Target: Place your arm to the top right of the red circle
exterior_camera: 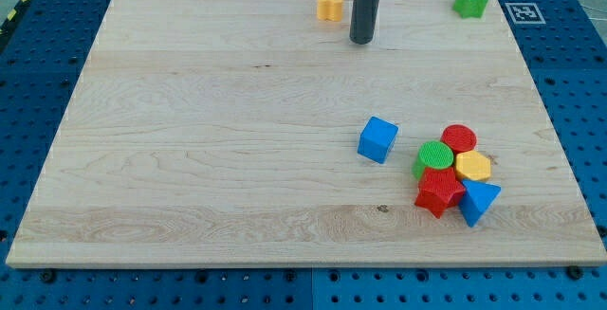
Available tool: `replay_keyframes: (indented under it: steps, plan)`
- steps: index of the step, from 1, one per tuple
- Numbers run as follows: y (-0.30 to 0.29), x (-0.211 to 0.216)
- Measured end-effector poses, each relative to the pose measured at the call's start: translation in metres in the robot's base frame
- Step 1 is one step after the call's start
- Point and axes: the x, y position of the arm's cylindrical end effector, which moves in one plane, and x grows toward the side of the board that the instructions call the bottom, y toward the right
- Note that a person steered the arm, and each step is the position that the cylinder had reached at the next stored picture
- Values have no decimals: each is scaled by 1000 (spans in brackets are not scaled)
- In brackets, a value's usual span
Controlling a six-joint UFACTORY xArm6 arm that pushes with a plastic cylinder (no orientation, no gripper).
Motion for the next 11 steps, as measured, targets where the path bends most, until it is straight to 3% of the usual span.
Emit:
replay_keyframes:
  steps: [2,5,7,11]
  plan:
    - [34,20]
    - [79,83]
    - [81,86]
    - [155,128]
